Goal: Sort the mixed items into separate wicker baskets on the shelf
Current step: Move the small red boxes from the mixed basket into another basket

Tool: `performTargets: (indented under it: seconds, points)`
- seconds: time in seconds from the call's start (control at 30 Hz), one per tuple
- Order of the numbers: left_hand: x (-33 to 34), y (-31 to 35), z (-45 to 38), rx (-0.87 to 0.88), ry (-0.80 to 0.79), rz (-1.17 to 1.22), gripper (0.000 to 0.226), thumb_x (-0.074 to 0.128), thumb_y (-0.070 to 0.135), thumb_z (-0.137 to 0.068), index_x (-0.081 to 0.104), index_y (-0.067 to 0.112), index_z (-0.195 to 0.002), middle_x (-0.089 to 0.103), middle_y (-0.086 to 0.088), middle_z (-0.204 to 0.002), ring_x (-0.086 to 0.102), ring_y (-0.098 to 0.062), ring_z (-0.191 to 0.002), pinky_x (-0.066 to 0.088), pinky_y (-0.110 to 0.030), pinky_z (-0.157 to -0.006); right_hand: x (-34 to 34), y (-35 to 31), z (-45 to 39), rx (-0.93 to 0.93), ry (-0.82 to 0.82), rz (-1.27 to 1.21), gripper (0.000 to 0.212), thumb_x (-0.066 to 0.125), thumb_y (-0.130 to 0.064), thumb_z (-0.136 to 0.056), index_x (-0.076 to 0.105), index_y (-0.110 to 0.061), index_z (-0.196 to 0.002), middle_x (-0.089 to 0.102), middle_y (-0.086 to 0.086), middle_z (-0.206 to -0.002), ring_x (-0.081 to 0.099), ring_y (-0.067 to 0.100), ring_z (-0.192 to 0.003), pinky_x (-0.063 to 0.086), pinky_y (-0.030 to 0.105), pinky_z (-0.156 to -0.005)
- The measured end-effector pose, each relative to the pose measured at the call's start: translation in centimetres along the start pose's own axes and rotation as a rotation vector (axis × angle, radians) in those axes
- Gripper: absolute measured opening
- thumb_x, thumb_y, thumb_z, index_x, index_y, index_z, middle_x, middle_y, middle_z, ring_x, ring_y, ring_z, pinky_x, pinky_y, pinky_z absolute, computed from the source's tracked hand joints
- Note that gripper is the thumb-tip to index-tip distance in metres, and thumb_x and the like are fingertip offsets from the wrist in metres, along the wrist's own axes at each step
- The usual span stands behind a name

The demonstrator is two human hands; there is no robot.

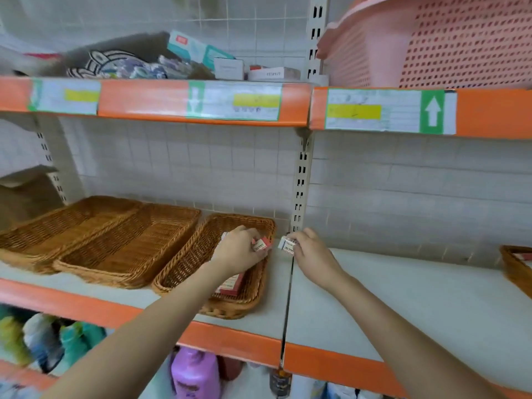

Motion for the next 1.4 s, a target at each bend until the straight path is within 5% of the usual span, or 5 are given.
performTargets:
  seconds: [0.4, 0.53, 0.83, 1.0, 1.4]
  points:
    - [-1.4, -6.8, -1.3, -0.159, -0.050, -0.127, 0.034, 0.068, 0.045, -0.084, 0.063, 0.022, -0.108, 0.054, 0.003, -0.107, 0.049, -0.014, -0.093, 0.045, -0.028, -0.080, 4.5, -2.8, -5.9, -0.110, -0.053, 0.010, 0.030, 0.037, -0.015, -0.102, 0.054, -0.016, -0.127, 0.049, 0.002, -0.127, 0.050, 0.018, -0.114, 0.041, 0.030, -0.097]
    - [-1.3, -8.3, -2.6, -0.110, -0.083, -0.160, 0.027, 0.063, 0.045, -0.085, 0.062, 0.021, -0.098, 0.061, 0.003, -0.105, 0.052, -0.012, -0.089, 0.046, -0.027, -0.075, 6.2, -3.4, -7.2, -0.078, -0.081, 0.088, 0.031, 0.038, -0.018, -0.102, 0.055, -0.019, -0.128, 0.051, 0.001, -0.127, 0.049, 0.025, -0.116, 0.041, 0.039, -0.100]
    - [0.7, -9.5, -4.8, 0.032, -0.224, -0.347, 0.056, 0.056, 0.054, -0.088, 0.041, 0.016, -0.125, 0.065, -0.004, -0.110, 0.063, -0.024, -0.096, 0.051, -0.034, -0.077, 8.8, -4.7, -8.7, -0.062, -0.128, 0.300, 0.022, 0.046, -0.021, -0.099, 0.056, -0.017, -0.118, 0.059, 0.001, -0.123, 0.052, 0.019, -0.116, 0.031, 0.035, -0.105]
    - [0.0, -10.0, -5.5, 0.132, -0.264, -0.298, 0.033, 0.045, 0.041, -0.097, 0.049, 0.015, -0.115, 0.065, -0.004, -0.103, 0.062, -0.022, -0.090, 0.052, -0.036, -0.074, 9.2, -4.5, -9.1, -0.053, -0.212, 0.477, 0.030, 0.053, -0.037, -0.095, 0.060, -0.021, -0.120, 0.057, 0.002, -0.120, 0.046, 0.021, -0.117, 0.026, 0.039, -0.106]
    - [0.3, -10.2, -6.2, 0.220, -0.329, -0.242, 0.042, 0.067, 0.033, -0.083, 0.046, 0.015, -0.115, 0.058, -0.002, -0.111, 0.056, -0.019, -0.098, 0.046, -0.028, -0.075, 9.1, -4.6, -9.3, -0.022, -0.171, 0.473, 0.035, 0.054, -0.034, -0.095, 0.056, -0.020, -0.127, 0.053, 0.001, -0.125, 0.043, 0.020, -0.121, 0.026, 0.038, -0.107]
Point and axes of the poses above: each hand's wrist, its own z-axis away from the middle knuckle, its own x-axis out of the palm, y = z × x, the point moved 4 cm from there along -z, towards the middle knuckle
